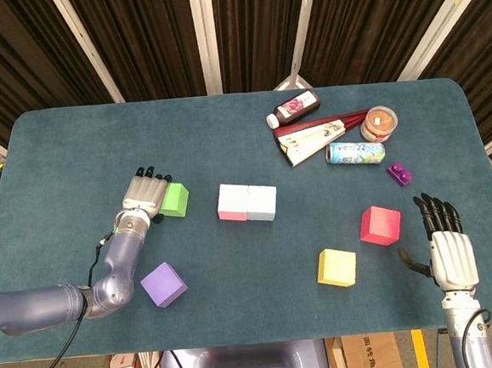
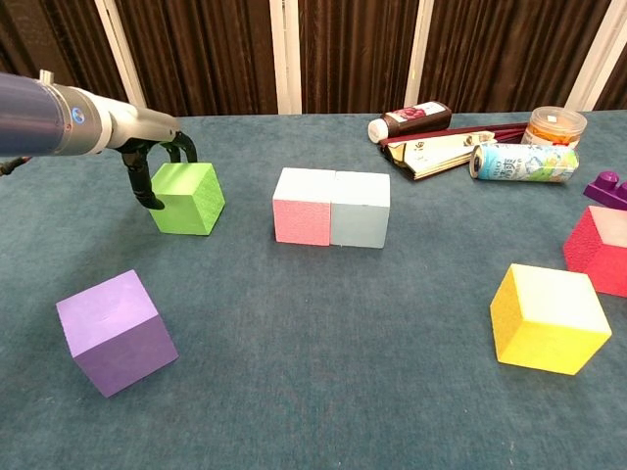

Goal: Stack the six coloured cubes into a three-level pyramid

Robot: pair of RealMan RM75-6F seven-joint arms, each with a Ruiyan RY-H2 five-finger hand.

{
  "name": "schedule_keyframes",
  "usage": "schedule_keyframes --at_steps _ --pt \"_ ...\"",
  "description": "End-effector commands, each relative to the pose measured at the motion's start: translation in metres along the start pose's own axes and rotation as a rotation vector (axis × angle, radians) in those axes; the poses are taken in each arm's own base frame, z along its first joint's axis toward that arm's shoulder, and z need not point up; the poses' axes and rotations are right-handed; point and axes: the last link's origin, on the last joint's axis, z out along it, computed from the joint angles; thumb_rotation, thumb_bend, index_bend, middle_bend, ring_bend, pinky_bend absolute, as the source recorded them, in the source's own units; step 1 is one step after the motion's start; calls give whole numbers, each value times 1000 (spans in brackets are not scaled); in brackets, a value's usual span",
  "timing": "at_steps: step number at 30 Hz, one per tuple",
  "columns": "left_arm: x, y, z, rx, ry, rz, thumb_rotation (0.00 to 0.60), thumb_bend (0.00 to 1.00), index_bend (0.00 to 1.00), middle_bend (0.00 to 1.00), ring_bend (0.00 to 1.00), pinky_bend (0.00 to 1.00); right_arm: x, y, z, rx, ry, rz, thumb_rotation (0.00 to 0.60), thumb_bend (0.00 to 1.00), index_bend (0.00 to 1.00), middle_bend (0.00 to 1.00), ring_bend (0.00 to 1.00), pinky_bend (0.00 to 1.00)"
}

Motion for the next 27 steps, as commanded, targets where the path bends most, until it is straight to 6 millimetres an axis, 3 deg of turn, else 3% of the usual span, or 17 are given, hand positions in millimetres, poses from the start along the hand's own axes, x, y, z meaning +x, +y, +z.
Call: schedule_keyframes --at_steps 1,11,18,27 --pt "1 3 0 -8 10 -6 600 351 181 214 0 0 0 0 0 -3 0 0 600 287 85 91 0 0" --pt "3 5 4 -32 50 -20 600 351 219 237 0 0 0 1 1 -19 -6 7 600 287 85 91 0 0" --pt "0 4 6 -35 58 35 600 351 182 143 0 0 -2 1 1 -23 -23 7 600 287 84 91 0 0" --pt "1 5 6 -48 59 42 600 353 220 197 0 0 -2 1 1 -30 -29 7 600 287 84 91 0 0"
